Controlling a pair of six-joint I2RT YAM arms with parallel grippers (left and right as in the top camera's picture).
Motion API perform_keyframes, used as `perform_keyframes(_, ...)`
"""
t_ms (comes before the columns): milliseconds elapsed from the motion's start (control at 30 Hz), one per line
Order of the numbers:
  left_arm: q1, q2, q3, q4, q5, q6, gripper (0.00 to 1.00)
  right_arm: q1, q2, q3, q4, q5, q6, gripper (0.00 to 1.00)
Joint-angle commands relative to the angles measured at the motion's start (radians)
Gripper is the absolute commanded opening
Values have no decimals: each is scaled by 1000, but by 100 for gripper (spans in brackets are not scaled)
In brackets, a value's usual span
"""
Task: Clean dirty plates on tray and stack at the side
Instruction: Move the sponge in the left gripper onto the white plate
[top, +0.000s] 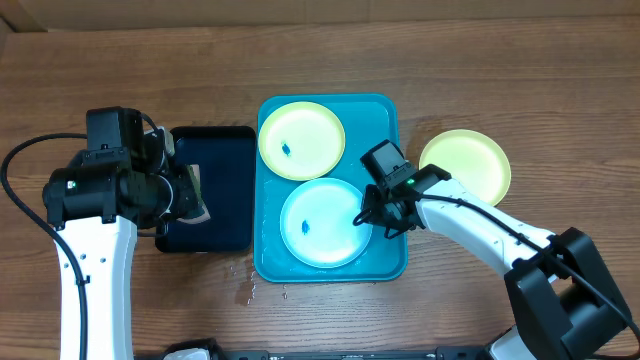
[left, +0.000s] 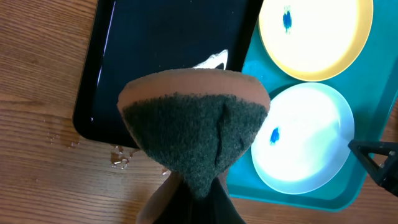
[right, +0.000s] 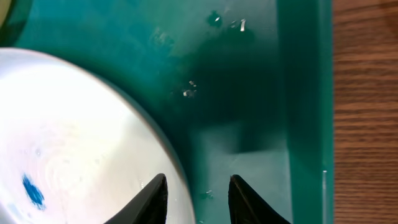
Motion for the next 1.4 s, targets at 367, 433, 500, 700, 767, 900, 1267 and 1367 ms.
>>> perform_keyframes(367, -8, 2, 5, 2, 12, 31, 4, 44, -1, -27, 18, 17, 5, 24)
perform_keyframes(433, -8, 2, 5, 0, 12, 30, 4, 44, -1, -35, 26, 16, 5, 24)
perform_keyframes(500, -8, 2, 5, 0, 12, 30, 4, 44, -1, -35, 27, 16, 5, 17)
perform_keyframes(700, -8, 2, 5, 1, 12, 31, 4, 44, -1, -35, 27, -21, 5, 4)
perform_keyframes(767, -11, 2, 5, 4, 23, 36, 4, 44, -1, -35, 27, -33, 8, 4)
perform_keyframes(900, -53, 2, 5, 31, 124, 136, 4, 44, -1, -35, 11, -100, 71, 4)
perform_keyframes(1267, -295, 42, 5, 93, 135, 95, 4, 44, -1, -35, 28, -130, 79, 14)
perform_keyframes(1367, -353, 100, 5, 95, 135, 58, 4, 44, -1, -36, 22, -130, 79, 4)
